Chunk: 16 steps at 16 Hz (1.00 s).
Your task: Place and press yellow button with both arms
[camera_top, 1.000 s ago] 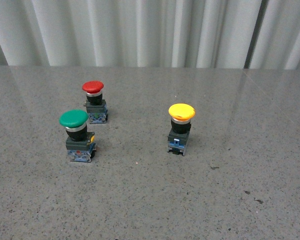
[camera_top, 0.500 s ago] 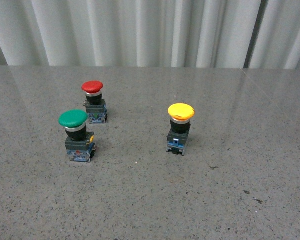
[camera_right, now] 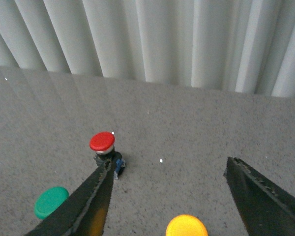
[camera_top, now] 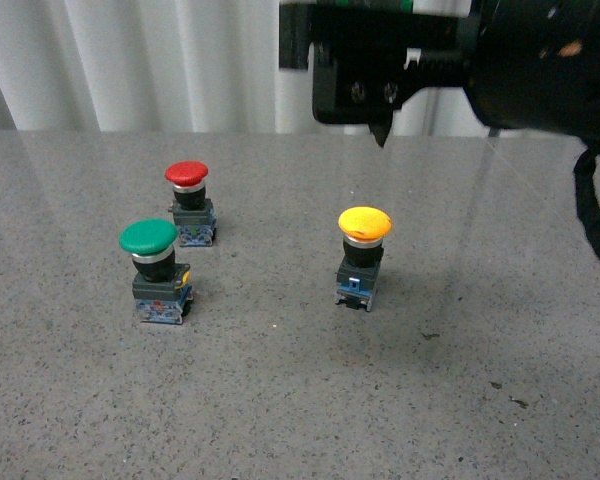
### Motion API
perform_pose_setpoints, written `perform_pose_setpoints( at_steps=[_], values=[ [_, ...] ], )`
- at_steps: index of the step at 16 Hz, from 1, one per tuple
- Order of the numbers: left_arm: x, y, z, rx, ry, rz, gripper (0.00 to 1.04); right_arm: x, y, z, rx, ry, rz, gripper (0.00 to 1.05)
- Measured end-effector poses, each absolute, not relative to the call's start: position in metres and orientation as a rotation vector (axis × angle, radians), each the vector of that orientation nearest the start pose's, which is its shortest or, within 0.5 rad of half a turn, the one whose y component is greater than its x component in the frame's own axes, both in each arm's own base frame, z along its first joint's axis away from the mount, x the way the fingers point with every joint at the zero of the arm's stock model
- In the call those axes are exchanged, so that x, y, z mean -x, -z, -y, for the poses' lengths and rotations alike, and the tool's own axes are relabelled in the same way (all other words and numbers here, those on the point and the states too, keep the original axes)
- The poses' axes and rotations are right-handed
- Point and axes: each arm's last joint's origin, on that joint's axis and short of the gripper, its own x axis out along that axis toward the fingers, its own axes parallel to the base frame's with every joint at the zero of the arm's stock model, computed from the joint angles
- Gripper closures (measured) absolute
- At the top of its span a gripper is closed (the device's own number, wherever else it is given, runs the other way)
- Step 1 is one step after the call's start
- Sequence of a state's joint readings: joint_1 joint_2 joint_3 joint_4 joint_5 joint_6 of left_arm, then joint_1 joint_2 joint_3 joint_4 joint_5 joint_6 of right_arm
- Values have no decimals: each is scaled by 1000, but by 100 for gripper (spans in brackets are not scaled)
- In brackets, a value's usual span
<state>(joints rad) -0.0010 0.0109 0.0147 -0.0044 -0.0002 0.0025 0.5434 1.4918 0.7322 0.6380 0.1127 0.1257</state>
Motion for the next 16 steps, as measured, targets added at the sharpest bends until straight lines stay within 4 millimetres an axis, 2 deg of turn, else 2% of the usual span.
perform_pose_setpoints(
  at_steps=[5,8,10,13,16],
  values=[
    [-97,-167,0,-2,1,-1,7,-275,-218,-162,-68,-411,-187,52],
    [-97,-167,0,-2,0,-1,7,-283,-207,-166,-51,-400,-233,76],
    [-97,-167,0,-2,1,-1,7,-294,-193,-166,-27,-380,-298,102],
    [-97,-167,0,-2,0,-1,7,-307,-184,-162,-12,-337,-352,103],
    [-97,-167,0,-2,1,-1,7,-308,-180,-163,-7,-339,-371,103]
  ],
)
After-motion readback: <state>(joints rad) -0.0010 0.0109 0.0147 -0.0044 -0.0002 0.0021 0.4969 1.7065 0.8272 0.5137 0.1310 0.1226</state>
